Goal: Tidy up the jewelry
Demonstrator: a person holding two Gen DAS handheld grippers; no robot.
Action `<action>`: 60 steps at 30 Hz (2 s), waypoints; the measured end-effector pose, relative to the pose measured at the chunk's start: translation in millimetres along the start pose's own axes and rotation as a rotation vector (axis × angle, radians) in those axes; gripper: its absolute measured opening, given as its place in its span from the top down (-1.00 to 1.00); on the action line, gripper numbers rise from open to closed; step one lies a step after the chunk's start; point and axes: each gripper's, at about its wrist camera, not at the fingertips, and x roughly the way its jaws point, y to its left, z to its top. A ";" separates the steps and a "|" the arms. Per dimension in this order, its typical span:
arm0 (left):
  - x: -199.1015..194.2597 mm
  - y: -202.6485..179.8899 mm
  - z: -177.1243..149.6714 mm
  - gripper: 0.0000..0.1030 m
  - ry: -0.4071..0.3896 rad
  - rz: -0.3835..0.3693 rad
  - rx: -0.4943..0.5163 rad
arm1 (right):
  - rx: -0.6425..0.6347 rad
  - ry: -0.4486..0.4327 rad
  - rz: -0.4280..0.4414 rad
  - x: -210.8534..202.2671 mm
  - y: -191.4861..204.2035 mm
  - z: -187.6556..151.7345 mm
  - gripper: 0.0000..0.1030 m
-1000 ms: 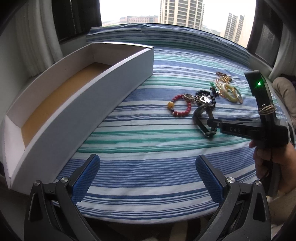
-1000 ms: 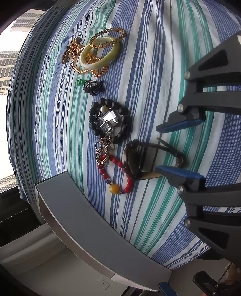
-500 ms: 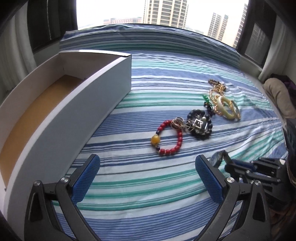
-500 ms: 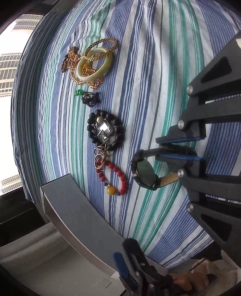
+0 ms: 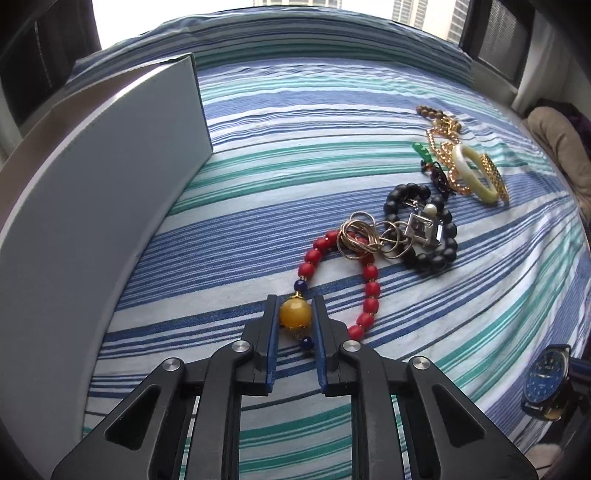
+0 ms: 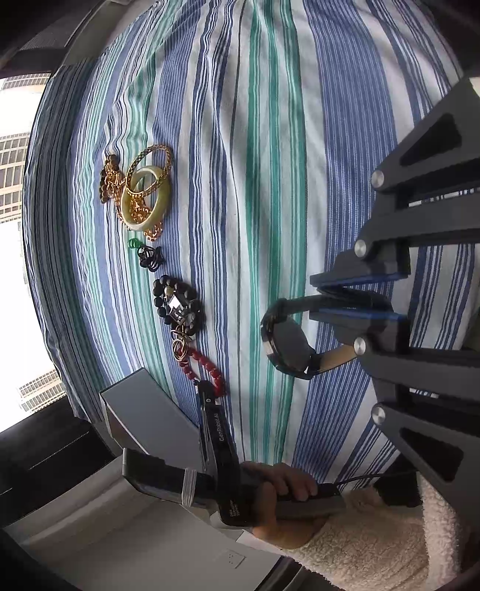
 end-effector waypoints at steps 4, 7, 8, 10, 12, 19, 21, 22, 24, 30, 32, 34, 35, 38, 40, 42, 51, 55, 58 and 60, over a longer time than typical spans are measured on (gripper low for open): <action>-42.9 14.1 -18.5 0.71 -0.047 -0.050 -0.098 | 0.006 -0.015 0.003 -5.2 0.1 1.7 0.78; -83.6 27.9 -33.3 0.71 -0.089 -0.062 -0.151 | 0.004 -0.015 0.011 -8.8 4.9 2.8 0.78; -96.1 32.4 -38.2 0.71 -0.101 -0.061 -0.167 | -0.002 -0.012 0.014 -8.0 8.0 4.1 0.78; -120.1 42.9 -47.3 0.71 -0.117 -0.054 -0.193 | -0.021 -0.007 0.022 -5.2 17.4 7.7 0.78; -145.5 54.8 -55.4 0.71 -0.142 -0.046 -0.218 | -0.044 -0.001 0.040 -1.5 31.0 14.3 0.78; -238.9 106.8 -65.4 0.71 -0.269 0.017 -0.324 | -0.216 -0.024 0.177 -5.4 120.2 56.9 0.78; -257.6 125.4 -65.6 0.71 -0.303 0.058 -0.349 | -0.262 -0.036 0.237 -7.6 151.9 76.2 0.78; -263.2 134.3 -65.6 0.71 -0.314 0.089 -0.358 | -0.283 -0.043 0.266 -8.1 168.7 87.0 0.78; -267.2 152.6 -65.4 0.70 -0.320 0.145 -0.383 | -0.325 -0.049 0.325 -6.0 202.8 107.0 0.78; -239.0 203.3 -68.0 0.71 -0.273 0.256 -0.464 | -0.395 -0.012 0.411 35.2 293.3 149.8 0.78; -224.9 217.2 -70.7 0.71 -0.246 0.273 -0.490 | -0.400 0.013 0.419 57.0 313.0 156.4 0.78; -212.8 226.4 -73.8 0.70 -0.222 0.281 -0.506 | -0.414 0.030 0.407 80.2 326.8 158.7 0.78; -207.2 228.9 -75.0 0.68 -0.210 0.289 -0.509 | -0.411 0.045 0.409 91.6 330.8 159.6 0.78; -202.4 234.9 -83.3 0.14 -0.189 0.329 -0.523 | -0.413 0.087 0.401 120.0 336.0 162.1 0.66; -203.6 233.8 -87.2 -0.32 -0.201 0.361 -0.527 | -0.400 0.073 0.383 124.6 330.9 163.9 0.25; -208.9 229.6 -89.0 -0.42 -0.220 0.387 -0.516 | -0.368 0.065 0.377 120.8 320.3 166.2 0.22; -225.4 150.7 -89.2 -0.93 -0.342 0.356 -0.409 | -0.319 -0.084 0.231 50.7 252.9 137.6 -0.58; -210.4 101.2 -89.9 -0.94 -0.333 0.241 -0.357 | -0.298 -0.134 0.120 24.7 211.4 103.5 -0.58; -192.4 66.5 -94.3 -0.94 -0.310 0.165 -0.319 | -0.290 -0.141 0.035 9.4 177.5 73.8 -0.58; -181.3 46.1 -97.3 -0.94 -0.292 0.126 -0.285 | -0.273 -0.146 -0.008 -1.8 155.3 54.7 -0.58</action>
